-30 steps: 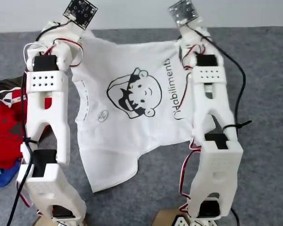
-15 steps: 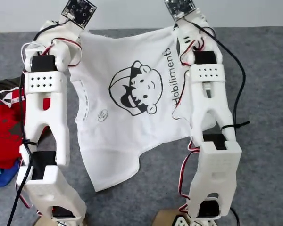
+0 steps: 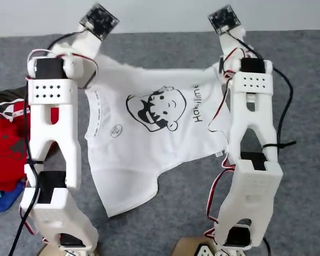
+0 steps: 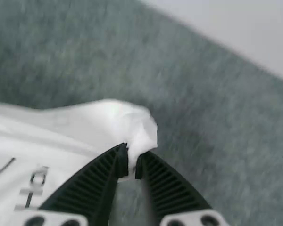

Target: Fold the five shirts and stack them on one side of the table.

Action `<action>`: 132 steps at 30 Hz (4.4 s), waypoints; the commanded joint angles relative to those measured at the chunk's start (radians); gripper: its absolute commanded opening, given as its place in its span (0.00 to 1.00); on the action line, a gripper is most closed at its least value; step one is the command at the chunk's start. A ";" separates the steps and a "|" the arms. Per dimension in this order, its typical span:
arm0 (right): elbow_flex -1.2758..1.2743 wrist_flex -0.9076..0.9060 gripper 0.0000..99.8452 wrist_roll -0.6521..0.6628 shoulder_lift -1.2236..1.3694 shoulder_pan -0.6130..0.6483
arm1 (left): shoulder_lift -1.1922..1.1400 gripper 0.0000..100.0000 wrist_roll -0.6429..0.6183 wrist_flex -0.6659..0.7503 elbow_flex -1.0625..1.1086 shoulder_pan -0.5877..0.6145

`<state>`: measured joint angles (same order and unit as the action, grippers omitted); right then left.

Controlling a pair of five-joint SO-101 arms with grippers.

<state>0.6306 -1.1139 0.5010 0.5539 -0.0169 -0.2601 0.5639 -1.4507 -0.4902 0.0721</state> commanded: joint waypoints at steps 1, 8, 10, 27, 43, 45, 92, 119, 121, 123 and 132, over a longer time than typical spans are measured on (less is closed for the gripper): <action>0.064 -0.137 0.01 0.011 -0.120 -0.028 | 0.068 0.00 0.081 -0.164 -0.044 -0.026; 0.064 -0.386 0.01 0.054 -0.194 -0.030 | 0.069 0.00 0.121 -0.305 -0.021 -0.037; 0.064 -0.458 0.01 0.083 -0.208 -0.030 | 0.069 0.00 0.121 -0.305 0.013 -0.038; 0.021 -0.680 0.01 0.130 -0.225 -0.108 | 0.612 0.00 0.123 -0.305 0.794 -0.166; -0.129 -0.673 0.01 0.132 -0.219 -0.094 | 0.832 0.00 0.120 -0.281 1.132 -0.196; -0.129 -0.673 0.01 0.132 -0.219 -0.094 | 0.832 0.01 0.120 -0.281 1.132 -0.193; -0.117 -0.667 0.24 -0.092 -0.461 -0.110 | 0.443 0.04 -0.295 0.690 1.096 -0.043; -0.110 -0.124 0.01 -0.137 0.059 0.104 | 0.091 0.04 -0.293 0.562 0.766 -0.014; -0.110 -0.107 0.01 -0.104 0.093 0.104 | 0.068 0.04 -0.293 0.557 0.753 -0.014; -0.109 -0.090 0.01 -0.098 0.119 0.101 | 0.040 0.04 -0.293 0.543 0.733 -0.014; -0.028 -0.033 0.01 -0.098 0.252 0.035 | -0.150 0.04 -0.293 0.425 0.573 -0.005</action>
<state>0.5125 -1.1600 0.3936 0.7933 0.0552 -0.3905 0.2785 -0.9628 0.1726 0.0583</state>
